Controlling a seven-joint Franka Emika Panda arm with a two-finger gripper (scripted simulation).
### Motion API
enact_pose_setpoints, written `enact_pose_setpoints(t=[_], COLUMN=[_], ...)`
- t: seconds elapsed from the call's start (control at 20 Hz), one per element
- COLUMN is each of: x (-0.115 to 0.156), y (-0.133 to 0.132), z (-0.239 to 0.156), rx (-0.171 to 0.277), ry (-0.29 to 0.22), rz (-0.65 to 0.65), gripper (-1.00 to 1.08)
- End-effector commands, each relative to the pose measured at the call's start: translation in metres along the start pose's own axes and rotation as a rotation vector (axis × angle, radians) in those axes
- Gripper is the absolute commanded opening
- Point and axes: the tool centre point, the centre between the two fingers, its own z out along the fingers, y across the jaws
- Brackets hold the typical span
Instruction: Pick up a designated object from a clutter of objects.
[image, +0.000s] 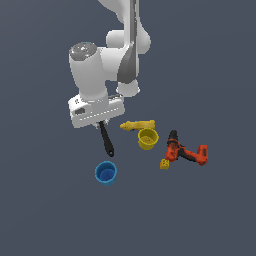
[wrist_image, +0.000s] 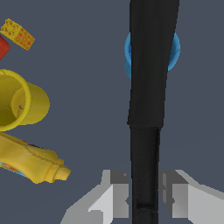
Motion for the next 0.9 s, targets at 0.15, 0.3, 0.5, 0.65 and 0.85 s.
enact_pose_setpoints(t=[0.15,0.3,0.5,0.65,0.85], x=[-0.008,-0.012,-0.017,-0.021,-0.025], y=[0.014,0.022,0.033,0.042,0.052], z=[-0.056,-0.086,-0.126,-0.156,-0.192], rx=[0.0,0.0,0.0,0.0,0.0], ry=[0.001,0.001,0.001,0.001,0.0], rz=[0.0,0.0,0.0,0.0,0.0], gripper=[-1.0,-1.0,-1.0,-1.0,-1.0])
